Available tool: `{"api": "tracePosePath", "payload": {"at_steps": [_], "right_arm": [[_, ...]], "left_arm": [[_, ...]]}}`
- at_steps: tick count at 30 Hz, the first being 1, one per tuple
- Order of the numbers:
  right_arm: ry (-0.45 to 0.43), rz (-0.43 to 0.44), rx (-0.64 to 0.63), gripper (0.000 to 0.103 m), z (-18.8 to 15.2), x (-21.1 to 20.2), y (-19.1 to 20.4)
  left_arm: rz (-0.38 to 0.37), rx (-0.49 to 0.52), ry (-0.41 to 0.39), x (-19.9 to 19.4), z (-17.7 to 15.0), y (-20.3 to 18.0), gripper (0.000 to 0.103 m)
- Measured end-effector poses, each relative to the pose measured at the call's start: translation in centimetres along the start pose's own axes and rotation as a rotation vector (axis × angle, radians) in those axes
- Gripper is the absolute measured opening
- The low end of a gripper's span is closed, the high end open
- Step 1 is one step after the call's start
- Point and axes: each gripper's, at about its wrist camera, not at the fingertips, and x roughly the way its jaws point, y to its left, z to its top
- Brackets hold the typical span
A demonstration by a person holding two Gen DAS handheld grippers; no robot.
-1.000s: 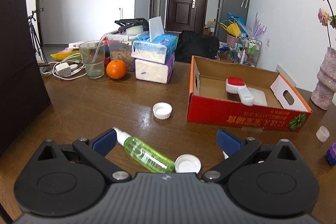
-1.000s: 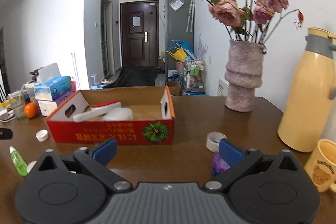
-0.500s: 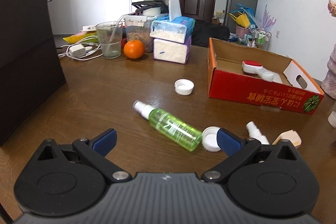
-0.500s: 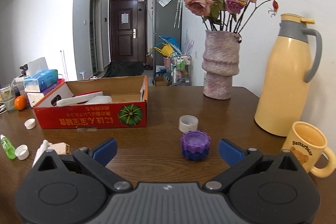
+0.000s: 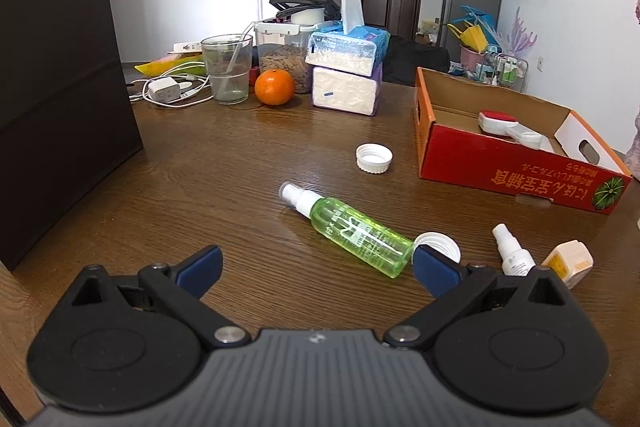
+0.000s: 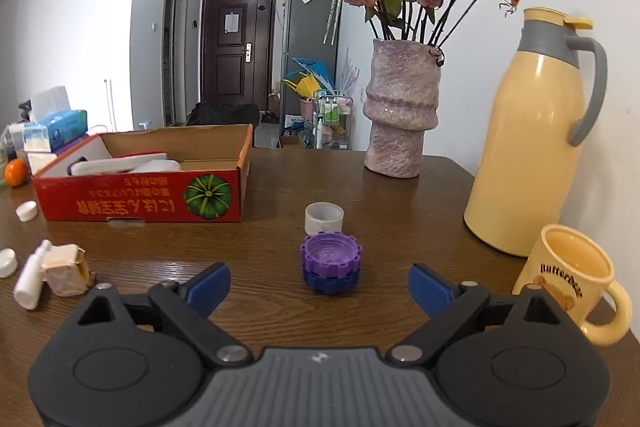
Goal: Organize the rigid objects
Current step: 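Withdraw the left tool toward the green spray bottle while the right moves to the purple cap, then grasp the green spray bottle with the left gripper while the right grasps the purple cap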
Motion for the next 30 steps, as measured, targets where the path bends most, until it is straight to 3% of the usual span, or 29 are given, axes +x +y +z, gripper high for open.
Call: {"api": "tracePosePath", "payload": {"at_steps": [20, 27, 30], "right_arm": [[0.074, -0.028, -0.005, 0.069, 1.1, 9.0, -1.0], [0.078, -0.030, 0.003, 0.053, 1.2, 10.5, -0.8], [0.069, -0.028, -0.002, 0.053, 1.1, 10.3, -0.7]], "left_arm": [[0.052, -0.015, 0.032, 1.9, 0.6, 0.1, 0.103], [0.058, -0.012, 0.044, 2.4, 0.8, -0.1, 0.103], [0.061, -0.012, 0.053, 2.8, 0.9, -0.3, 0.103]]}}
